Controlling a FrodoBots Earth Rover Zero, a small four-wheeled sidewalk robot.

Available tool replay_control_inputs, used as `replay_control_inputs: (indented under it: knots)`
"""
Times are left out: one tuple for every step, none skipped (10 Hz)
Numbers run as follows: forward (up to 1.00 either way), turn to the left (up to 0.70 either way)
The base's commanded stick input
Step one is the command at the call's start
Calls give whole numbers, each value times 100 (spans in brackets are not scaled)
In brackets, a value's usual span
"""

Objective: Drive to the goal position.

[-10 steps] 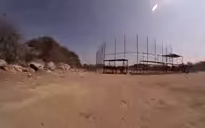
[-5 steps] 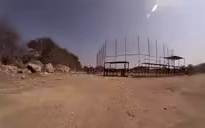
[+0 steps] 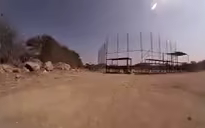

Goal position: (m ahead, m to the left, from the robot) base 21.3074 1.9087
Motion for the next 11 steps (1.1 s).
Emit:
replay_control_inputs:
  knots:
    - [100, 0]
    - [100, 0]
    - [100, 0]
    - [100, 0]
    - [100, 0]
    - [100, 0]
    - [100, 0]
    - [100, 0]
    - [100, 0]
    - [100, 0]
    - [100, 0]
